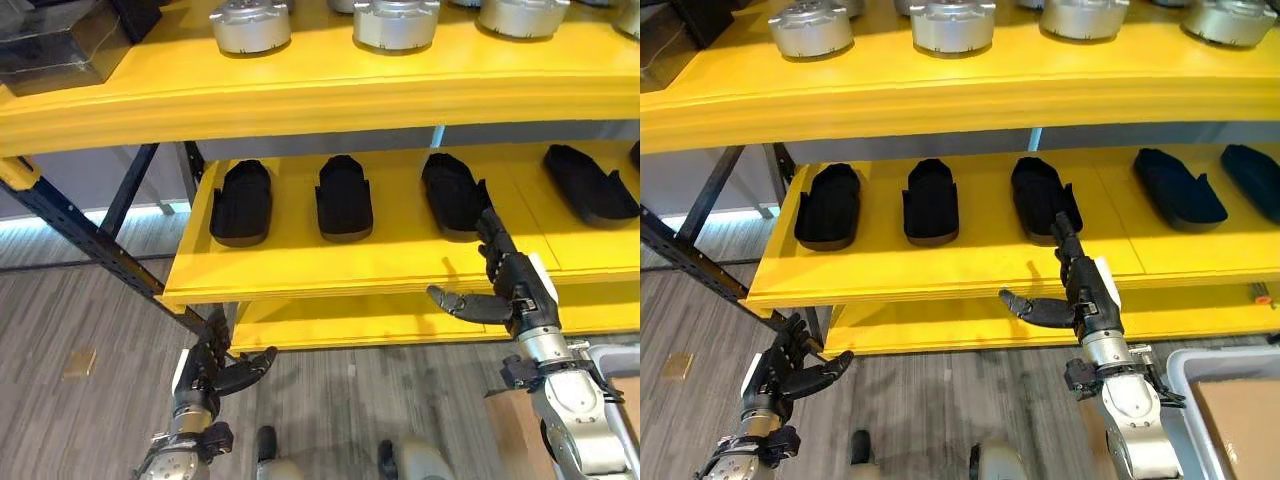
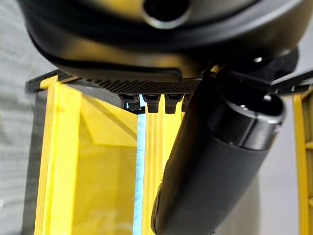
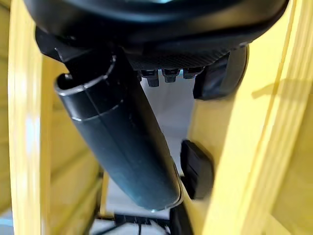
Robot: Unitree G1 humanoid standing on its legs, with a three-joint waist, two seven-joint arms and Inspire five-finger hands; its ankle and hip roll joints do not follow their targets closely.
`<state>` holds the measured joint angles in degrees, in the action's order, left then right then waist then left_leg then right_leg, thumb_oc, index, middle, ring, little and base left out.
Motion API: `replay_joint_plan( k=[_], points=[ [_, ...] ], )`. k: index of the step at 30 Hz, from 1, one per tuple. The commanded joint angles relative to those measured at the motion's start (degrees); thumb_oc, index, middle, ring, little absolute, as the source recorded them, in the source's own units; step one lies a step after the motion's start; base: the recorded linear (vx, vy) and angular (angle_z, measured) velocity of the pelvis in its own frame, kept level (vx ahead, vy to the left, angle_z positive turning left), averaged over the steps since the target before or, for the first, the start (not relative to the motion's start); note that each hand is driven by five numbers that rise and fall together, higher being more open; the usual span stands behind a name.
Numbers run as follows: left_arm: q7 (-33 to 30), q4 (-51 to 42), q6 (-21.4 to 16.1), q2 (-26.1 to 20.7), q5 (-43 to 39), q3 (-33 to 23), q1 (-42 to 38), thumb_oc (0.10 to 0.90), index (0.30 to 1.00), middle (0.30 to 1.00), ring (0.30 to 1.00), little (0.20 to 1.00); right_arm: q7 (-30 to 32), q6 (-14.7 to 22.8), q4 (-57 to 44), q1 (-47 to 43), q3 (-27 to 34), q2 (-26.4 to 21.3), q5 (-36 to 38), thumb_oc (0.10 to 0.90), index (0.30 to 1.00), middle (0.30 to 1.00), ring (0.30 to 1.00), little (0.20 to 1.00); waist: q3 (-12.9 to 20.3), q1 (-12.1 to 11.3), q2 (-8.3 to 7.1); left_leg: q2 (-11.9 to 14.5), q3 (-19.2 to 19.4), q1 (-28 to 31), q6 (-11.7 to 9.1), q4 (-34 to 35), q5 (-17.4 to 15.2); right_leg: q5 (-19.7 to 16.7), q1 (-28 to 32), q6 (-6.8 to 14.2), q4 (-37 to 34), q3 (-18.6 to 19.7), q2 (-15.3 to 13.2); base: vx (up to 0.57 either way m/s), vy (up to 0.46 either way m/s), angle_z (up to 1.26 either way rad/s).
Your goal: Move parts from the plastic box to the shelf.
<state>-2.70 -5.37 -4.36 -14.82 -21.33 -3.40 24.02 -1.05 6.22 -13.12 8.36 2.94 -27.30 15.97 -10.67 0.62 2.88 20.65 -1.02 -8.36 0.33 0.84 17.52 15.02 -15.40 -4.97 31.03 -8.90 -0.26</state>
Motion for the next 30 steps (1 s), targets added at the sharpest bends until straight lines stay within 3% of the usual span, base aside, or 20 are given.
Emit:
replay_joint_plan(
  k=[1,4,7,15,24,30],
  points=[
    [2.0,-3.0,-6.2,-3.1,-3.3,-2.4,-3.0,0.900,1.000,1.000,1.000,1.000,-0.5,5.7,-3.7,-3.4,4.2,-1.2,0.5,0.900,1.000,1.000,1.000,1.000,2.7,1.4,-1.45,-1.2,0.7,0.1,-7.5,-7.7,-9.1,-3.4,7.8,7.5,-15.9,1.9,-4.8,-0.02,-0.062,0.27],
    [3.3,-2.1,-5.5,-2.2,-5.1,-2.1,-2.7,0.900,1.000,1.000,1.000,1.000,-2.1,4.6,-3.0,-1.3,4.7,-0.5,1.1,0.900,1.000,1.000,1.000,1.000,3.4,1.4,-1.84,-5.7,1.6,1.1,-6.6,-8.2,-13.1,-5.5,10.5,8.0,-21.4,0.7,-5.0,-0.01,-0.061,0.18],
    [4.1,-2.4,-5.2,-1.6,-5.9,-2.0,-1.4,0.900,1.000,1.000,1.000,1.000,-3.0,3.8,-1.8,1.4,5.8,0.8,1.6,0.900,1.000,1.000,1.000,1.000,4.1,2.0,-1.69,-7.7,2.6,2.6,-6.2,-7.2,-14.5,-7.4,12.7,8.5,-25.1,-0.2,-5.5,0.02,0.024,0.26],
    [6.5,-0.9,-4.0,-0.6,-8.9,-1.2,1.4,0.900,1.000,1.000,1.000,1.000,-3.8,2.6,0.4,7.6,8.6,4.5,0.8,0.900,1.000,1.000,1.000,1.000,6.7,3.5,-0.84,-9.9,3.4,6.9,-6.1,2.4,-13.5,-11.6,14.5,11.2,-29.8,-1.0,-8.0,0.03,0.113,0.09],
    [5.1,3.9,-2.2,-0.7,-8.9,-1.5,1.4,0.900,1.000,1.000,1.000,1.000,-3.2,-0.1,5.3,8.2,5.9,7.2,-0.6,0.900,1.000,1.000,1.000,1.000,6.7,2.6,-2.56,-13.3,4.8,8.4,-3.7,2.3,-16.6,-13.7,14.7,14.0,-29.6,0.4,-12.1,0.01,0.125,-0.03],
    [3.9,6.4,-2.0,-1.7,-7.4,-1.5,-0.3,0.900,1.000,1.000,1.000,1.000,-3.0,-0.7,6.6,7.1,4.4,7.6,-0.1,0.900,1.000,1.000,1.000,1.000,7.1,2.2,-3.41,-13.9,5.2,8.9,-3.2,2.3,-17.2,-14.0,15.1,14.6,-29.9,1.0,-12.7,0.02,0.047,-0.10]
  ],
)
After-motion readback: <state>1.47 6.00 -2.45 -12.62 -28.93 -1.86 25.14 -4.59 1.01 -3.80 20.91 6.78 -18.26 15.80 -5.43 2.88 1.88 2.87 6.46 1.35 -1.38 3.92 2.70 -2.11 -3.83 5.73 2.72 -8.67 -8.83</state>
